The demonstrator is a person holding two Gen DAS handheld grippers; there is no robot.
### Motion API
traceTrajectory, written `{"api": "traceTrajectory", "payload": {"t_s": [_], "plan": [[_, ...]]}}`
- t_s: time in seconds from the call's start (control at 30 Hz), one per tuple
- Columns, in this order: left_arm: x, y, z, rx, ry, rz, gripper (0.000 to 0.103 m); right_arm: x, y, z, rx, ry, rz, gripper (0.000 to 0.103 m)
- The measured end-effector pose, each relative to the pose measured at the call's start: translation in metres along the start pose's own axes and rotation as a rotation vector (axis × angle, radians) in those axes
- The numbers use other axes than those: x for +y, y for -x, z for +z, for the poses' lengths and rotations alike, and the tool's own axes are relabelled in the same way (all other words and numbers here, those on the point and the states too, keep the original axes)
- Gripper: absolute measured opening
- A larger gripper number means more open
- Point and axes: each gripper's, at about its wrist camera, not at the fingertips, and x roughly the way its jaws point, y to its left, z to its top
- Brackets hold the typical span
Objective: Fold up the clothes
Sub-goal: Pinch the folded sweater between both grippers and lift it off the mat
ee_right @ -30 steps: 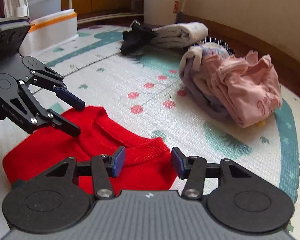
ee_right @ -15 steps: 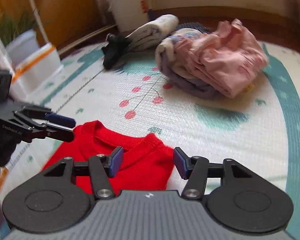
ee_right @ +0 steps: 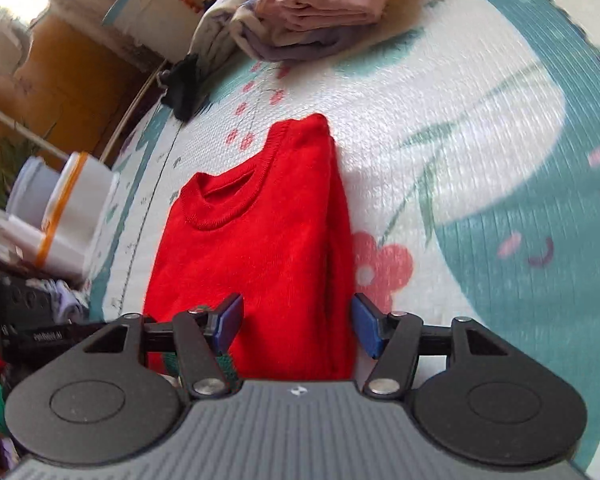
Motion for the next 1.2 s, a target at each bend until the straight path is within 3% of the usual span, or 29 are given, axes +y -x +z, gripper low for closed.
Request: {"api": "traceTrajectory", "payload": {"t_s": [0.07,0.1,0.3,0.37,0.43,0.5,0.63,0.8,0.9,1.03,1.1,1.17,1.2], "plan": [[0.004,0.002,-0.003,-0.01,0.016,-0.004,0.049,-0.003,0.0,-0.004,0.006,-0.025,0.006,0.05],[0.005,0.002,-0.003,-0.003,0.027,-0.014,0.041,-0.003,-0.001,-0.006,0.012,-0.03,0.007,0.046],[0.012,0.016,-0.034,0.108,0.06,-0.058,0.038,0.0,0.007,-0.03,0.113,-0.09,0.033,0.042],[0.009,0.024,-0.04,0.086,0.009,-0.029,0.039,0.002,0.014,-0.04,0.127,-0.065,0.03,0.045],[0.005,0.031,-0.037,0.03,-0.031,-0.004,0.041,0.006,0.018,-0.041,0.088,-0.038,0.019,0.05],[0.005,0.029,-0.027,0.007,-0.023,-0.002,0.048,0.009,0.017,-0.037,0.057,-0.01,0.012,0.057],[0.007,0.012,-0.016,0.006,-0.02,0.007,0.048,0.007,0.003,-0.024,0.022,0.003,0.015,0.058],[0.016,0.011,-0.017,-0.005,0.029,-0.04,0.048,0.007,0.0,-0.025,0.006,0.027,0.028,0.061],[0.018,0.014,-0.021,-0.02,0.106,-0.055,0.048,0.009,-0.002,-0.026,0.001,-0.003,0.031,0.06],[0.014,0.014,-0.027,-0.044,0.12,-0.055,0.048,0.013,-0.007,-0.034,0.045,-0.015,0.075,0.059],[0.013,0.012,-0.025,-0.046,0.114,-0.05,0.047,0.011,-0.008,-0.032,0.038,-0.026,0.072,0.052],[0.013,0.012,-0.026,-0.051,0.109,-0.043,0.04,0.006,-0.008,-0.028,0.032,-0.055,0.072,0.046],[0.016,0.013,-0.027,-0.051,0.12,-0.047,0.031,0.007,-0.008,-0.029,0.03,-0.038,0.06,0.041]]}}
